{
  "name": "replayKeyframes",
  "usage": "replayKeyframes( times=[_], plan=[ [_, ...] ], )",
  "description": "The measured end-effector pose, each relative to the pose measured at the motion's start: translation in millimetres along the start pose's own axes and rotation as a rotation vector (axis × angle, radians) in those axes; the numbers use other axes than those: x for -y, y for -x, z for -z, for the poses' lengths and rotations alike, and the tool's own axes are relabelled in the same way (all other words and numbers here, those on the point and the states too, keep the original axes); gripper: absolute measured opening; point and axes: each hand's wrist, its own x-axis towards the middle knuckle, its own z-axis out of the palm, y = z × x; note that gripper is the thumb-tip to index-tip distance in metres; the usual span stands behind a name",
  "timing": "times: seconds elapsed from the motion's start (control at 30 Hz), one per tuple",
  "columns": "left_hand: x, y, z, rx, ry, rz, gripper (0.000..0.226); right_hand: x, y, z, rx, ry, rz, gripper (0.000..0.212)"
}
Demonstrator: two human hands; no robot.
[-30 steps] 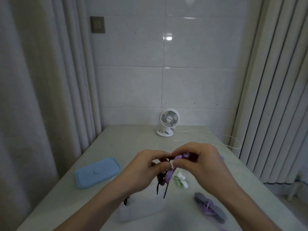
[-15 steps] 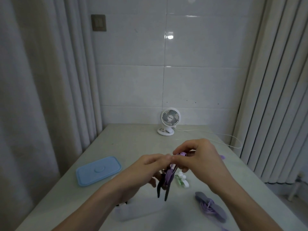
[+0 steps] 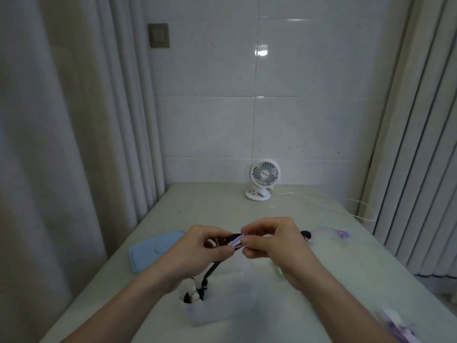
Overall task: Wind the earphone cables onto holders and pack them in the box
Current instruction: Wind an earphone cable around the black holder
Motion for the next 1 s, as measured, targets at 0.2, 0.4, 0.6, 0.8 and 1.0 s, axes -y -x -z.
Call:
replayKeyframes(
  times=[0.2, 0.4, 0.6, 0.8, 1.0],
  plan=[
    [30, -10, -3, -0.065, -0.196, 0.144, 0.014, -32, -12, -23, -0.044, 0.185, 0.005, 0.017],
    [49, -30, -20, -0.062, -0.397, 0.377, 0.027, -49, -7, -18, 0.004, 0.584, 0.023, 0.028],
    [53, -39, -33, -0.014, -0.706, 0.464, 0.040, -46, 1, 16, -0.072, 0.622, 0.117, 0.009],
    [44, -38, -40, -0.021, -0.752, 0.448, 0.048, -56, 8, 72, -0.273, 0.710, 0.074, 0.008],
    [45, -41, -51, 0.020, -0.860, 0.445, 0.034, -79, 10, 94, -0.317, 0.835, -0.024, 0.007]
  ],
)
